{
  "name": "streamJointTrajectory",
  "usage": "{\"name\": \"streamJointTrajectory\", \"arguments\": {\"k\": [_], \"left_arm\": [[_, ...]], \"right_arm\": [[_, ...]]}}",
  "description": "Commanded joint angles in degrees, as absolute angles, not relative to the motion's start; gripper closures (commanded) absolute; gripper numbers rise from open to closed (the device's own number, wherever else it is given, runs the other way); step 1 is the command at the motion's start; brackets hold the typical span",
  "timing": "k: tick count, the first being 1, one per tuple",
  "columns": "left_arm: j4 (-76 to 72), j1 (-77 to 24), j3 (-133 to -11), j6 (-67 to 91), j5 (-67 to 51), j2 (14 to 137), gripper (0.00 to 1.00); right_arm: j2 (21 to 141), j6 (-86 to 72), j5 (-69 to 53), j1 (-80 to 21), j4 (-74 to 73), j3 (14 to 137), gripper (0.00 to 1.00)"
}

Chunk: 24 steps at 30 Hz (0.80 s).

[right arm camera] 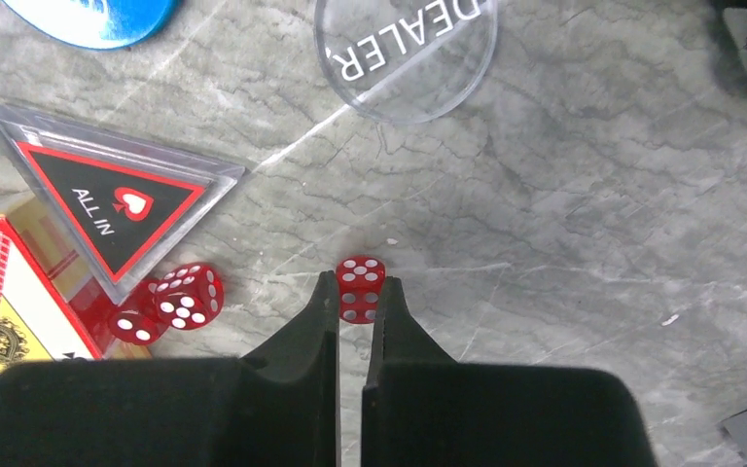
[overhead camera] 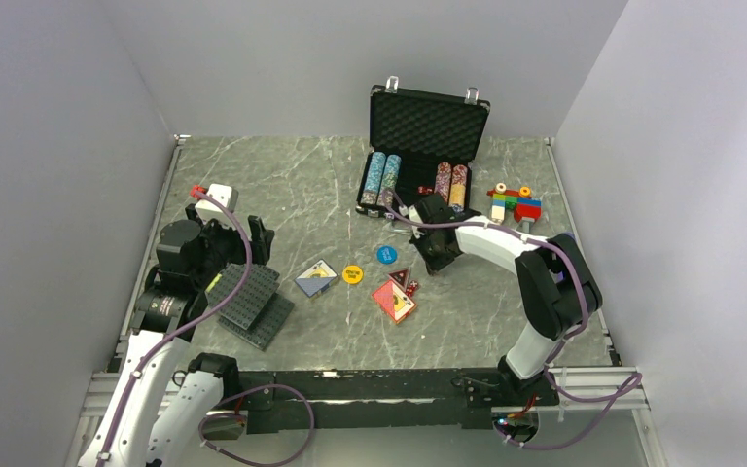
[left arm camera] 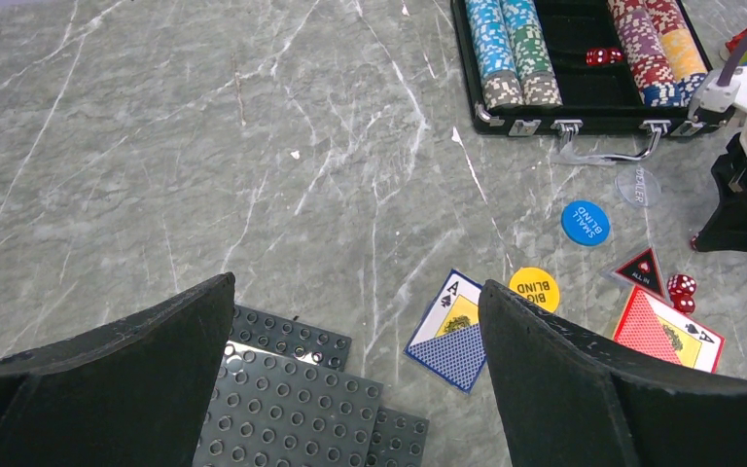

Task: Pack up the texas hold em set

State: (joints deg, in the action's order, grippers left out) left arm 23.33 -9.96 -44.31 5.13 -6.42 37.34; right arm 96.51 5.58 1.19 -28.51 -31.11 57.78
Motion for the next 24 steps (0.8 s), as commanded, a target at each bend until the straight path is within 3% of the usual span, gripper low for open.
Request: {"name": "streamJointTrajectory", "arguments": {"k": [1,11,18,24], "left_arm": [[20.92,-10.2,-44.39,4.57,-7.11,36.74,0.01],[20.93,-10.17,-44.47,4.83,-7.19,36.69,0.01],[21.06,-10.2,-44.47,4.83,-7.06,36.48,0.01],[20.95,-10.2,-44.56,4.92,-7.28,36.89,0.0]], "right_arm": [[96.8,-0.47,3.35,-27.56,-33.24,62.23,1.0],[102.73,-19.31,12.43,-24.07,-36.39,82.16,1.0],[116.0,-22.9,16.02,-23.21,-37.03,99.51,1.0],[123.31,-24.31,16.75,-23.22,-32.69,106.85,1.0]]}}
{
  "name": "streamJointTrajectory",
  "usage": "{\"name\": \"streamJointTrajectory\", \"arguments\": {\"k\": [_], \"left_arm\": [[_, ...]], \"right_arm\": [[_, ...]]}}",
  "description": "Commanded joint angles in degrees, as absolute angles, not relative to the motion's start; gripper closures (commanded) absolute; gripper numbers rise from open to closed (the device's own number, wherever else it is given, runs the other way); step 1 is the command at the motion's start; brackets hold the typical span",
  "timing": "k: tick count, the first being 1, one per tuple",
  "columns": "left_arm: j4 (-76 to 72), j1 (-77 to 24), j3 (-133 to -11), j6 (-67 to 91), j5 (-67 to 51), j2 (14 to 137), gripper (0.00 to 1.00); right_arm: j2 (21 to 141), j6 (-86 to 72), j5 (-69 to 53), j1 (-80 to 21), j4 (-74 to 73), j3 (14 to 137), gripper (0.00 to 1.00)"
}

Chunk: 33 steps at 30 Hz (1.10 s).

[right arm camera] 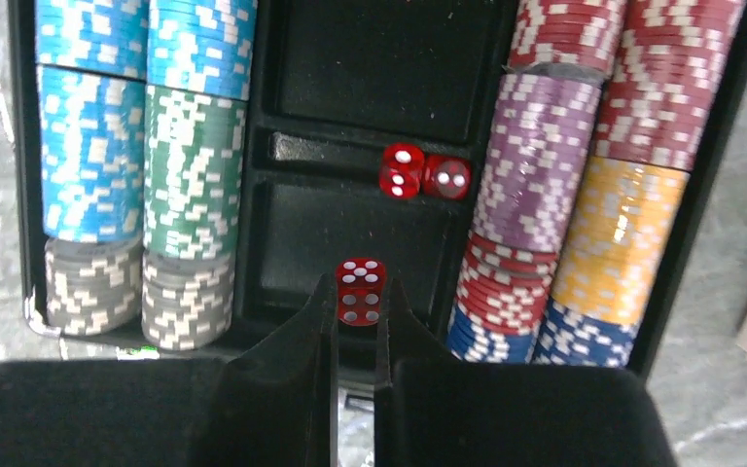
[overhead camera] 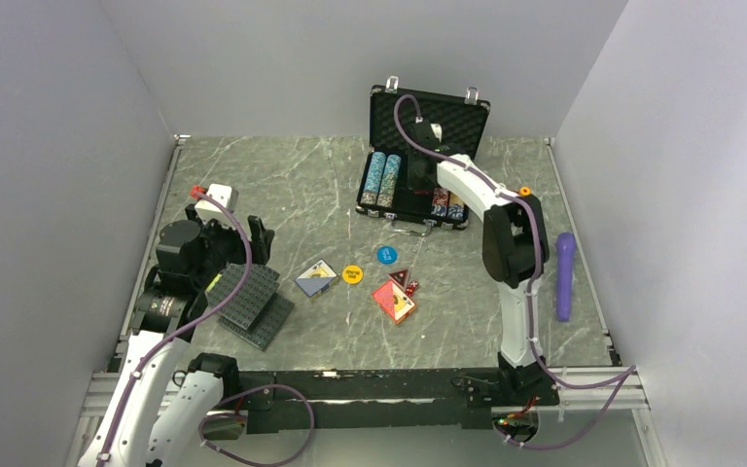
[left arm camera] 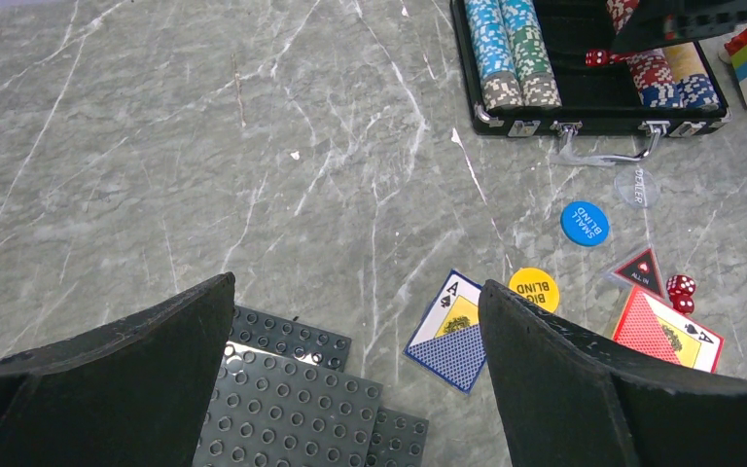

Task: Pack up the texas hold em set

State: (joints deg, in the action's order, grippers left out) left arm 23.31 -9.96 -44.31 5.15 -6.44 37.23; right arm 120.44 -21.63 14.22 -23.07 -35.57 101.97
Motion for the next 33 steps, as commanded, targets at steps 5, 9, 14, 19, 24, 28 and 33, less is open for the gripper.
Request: {"name": "streamJointTrajectory", "arguments": {"k": [5,9,14,19,24,28,33], "left_arm": [[21.03,-10.2,-44.56,4.83,-7.1,37.0,0.01],[20.92,-10.2,-44.56,4.83,-7.1,37.3,0.01],[21.0,-10.2,-44.65,4.75,-7.08,37.56,0.01],[20.92,-10.2,-44.57,4.75,-7.08,37.7,0.01],[20.97,-10.2,-44.62,4.75,-7.12,37.77,0.01],[20.94,-10.15,-44.65,4.75,-7.04,37.7,0.01],[20.93,-10.2,-44.65,4.75,-7.11,37.56,0.01]], "right_arm": [[127.18,-25.02,17.99,-23.36,-29.52,109.54,1.0],[129.57,-25.39,17.95,-23.59,-28.36,111.53,1.0],[132.5,-26.11,17.61,-23.86,-28.77,114.37,1.0],[133.96,-27.47,17.65,-24.23,-29.01,115.21,1.0],[134.57,-29.0,17.93,-24.26,-29.06,115.2,1.0],[135.3,-29.96,17.29,-24.21,-28.95,115.43,1.0],[136.31,-31.42,16.38,-24.26,-29.88,116.19,1.0]]}}
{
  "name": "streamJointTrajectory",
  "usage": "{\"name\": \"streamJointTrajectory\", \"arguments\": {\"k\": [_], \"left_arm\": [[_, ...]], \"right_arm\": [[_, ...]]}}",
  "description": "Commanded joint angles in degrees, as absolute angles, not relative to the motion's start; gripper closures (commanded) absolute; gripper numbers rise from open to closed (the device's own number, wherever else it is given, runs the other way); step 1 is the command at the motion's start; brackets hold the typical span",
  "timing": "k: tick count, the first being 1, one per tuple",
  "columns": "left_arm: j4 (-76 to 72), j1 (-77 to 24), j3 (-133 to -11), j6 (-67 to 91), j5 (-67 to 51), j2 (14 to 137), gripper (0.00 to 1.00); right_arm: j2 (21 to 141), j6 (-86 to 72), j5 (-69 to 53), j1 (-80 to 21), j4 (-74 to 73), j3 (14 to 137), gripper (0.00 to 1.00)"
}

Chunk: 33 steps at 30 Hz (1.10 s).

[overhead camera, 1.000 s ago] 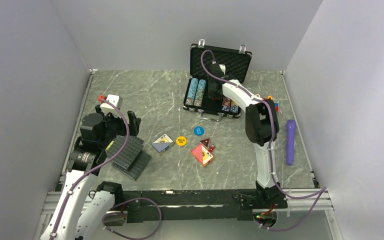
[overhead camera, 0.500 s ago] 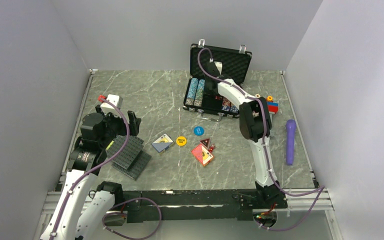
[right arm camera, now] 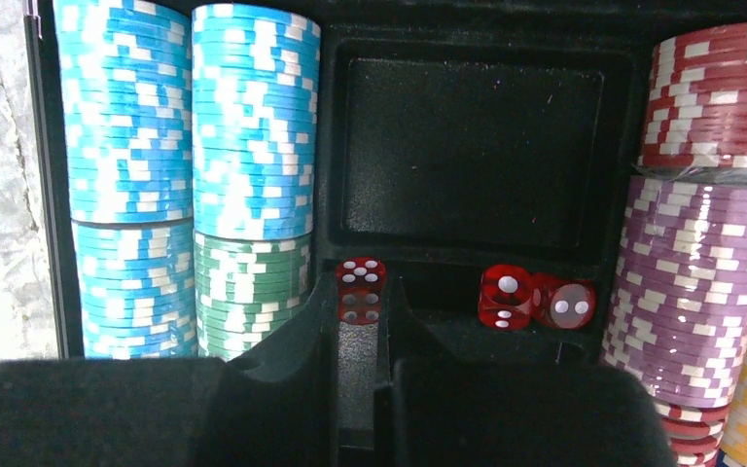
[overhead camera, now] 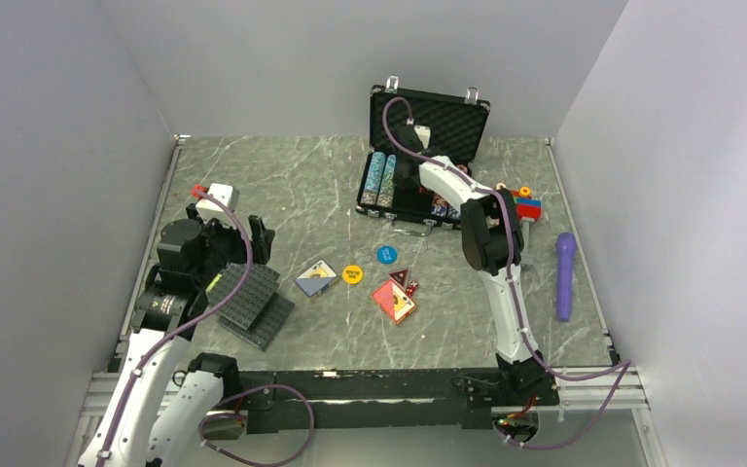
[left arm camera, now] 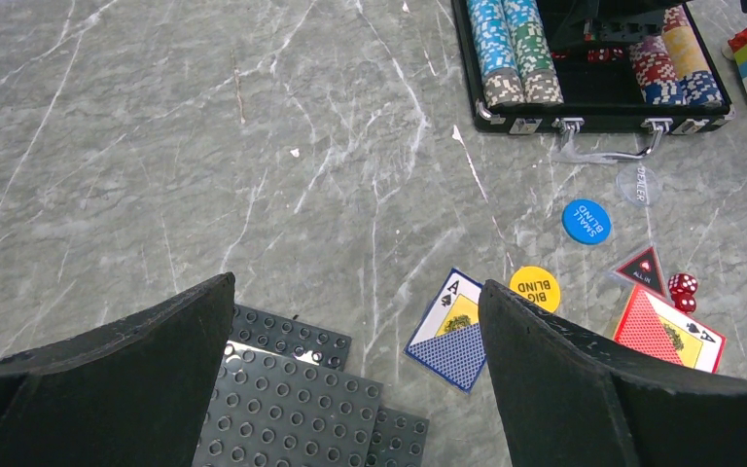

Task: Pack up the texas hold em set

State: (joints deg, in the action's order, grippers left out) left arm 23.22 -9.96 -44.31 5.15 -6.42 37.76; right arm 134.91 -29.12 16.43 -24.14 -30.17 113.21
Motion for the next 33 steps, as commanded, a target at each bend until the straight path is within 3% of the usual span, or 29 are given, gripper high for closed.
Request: {"name": "streamJointTrajectory", "arguments": {"k": [1,13,33], "left_arm": [[20.92,-10.2,-44.65,4.75,-7.07,37.59,0.0],[21.03,-10.2,-44.65,4.66,-6.94,37.4,0.01],[21.01,-10.15,-44.56,4.66,-7.03,37.7,0.01]], "right_arm": [[136.59,-31.77,16.23,-24.26,-30.08,116.33,1.0],[136.88,-34.29,13.68,-24.15,-27.96,115.49,1.0],[134.29,-34.71,13.09,-23.72,-24.59,110.74,0.69]]}}
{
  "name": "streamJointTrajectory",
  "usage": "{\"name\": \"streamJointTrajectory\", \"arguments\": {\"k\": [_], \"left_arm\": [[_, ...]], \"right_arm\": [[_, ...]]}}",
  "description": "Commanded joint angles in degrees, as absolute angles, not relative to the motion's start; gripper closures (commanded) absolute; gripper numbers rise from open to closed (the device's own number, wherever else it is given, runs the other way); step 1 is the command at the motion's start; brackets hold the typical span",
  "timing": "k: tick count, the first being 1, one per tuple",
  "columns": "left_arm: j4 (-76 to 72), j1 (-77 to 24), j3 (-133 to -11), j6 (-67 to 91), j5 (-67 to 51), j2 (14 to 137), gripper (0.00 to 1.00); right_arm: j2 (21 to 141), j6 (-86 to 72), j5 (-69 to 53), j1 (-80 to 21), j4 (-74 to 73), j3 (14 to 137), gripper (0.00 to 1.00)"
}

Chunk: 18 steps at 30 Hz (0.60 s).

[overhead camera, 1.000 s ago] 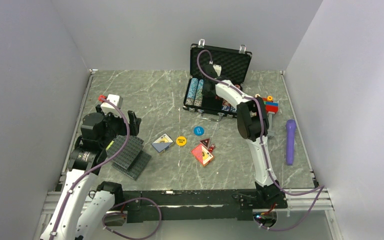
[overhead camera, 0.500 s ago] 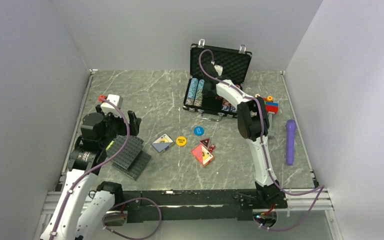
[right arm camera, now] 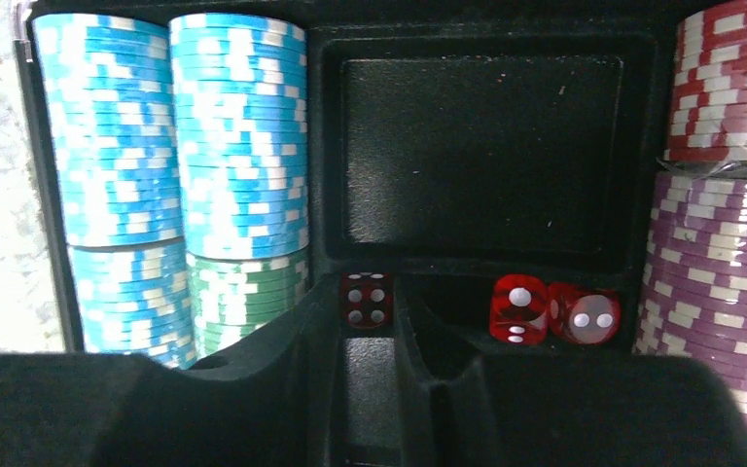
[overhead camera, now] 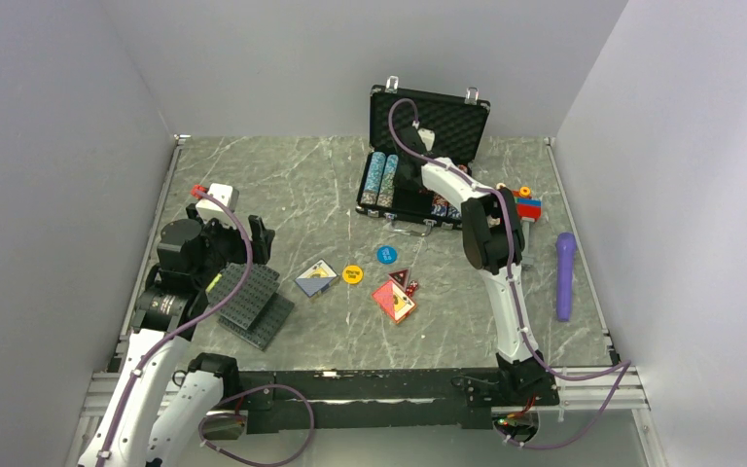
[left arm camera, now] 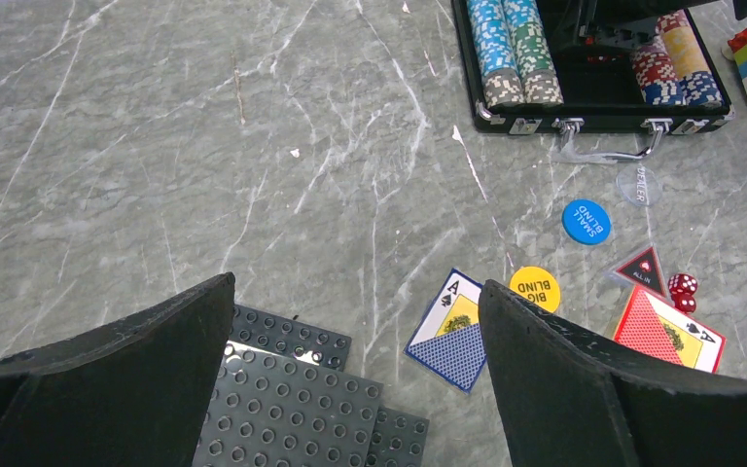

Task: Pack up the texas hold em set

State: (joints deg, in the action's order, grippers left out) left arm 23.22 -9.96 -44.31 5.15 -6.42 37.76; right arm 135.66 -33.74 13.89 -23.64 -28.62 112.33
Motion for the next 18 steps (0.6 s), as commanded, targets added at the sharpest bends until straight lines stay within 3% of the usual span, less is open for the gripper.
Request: {"name": "streamJointTrajectory", "arguments": {"k": [1,18], "left_arm": [[21.01,-10.19,-44.56,4.66,-7.03,37.72,0.0],[20.97,-10.19,-44.56,4.66,-7.03,38.01,0.02]], "right_arm": [[134.01,-34.65,13.17,-23.7,-24.41,110.52,0.68],[128.23,-32.34,15.17,-23.56,-20.45,105.26,0.47]]}}
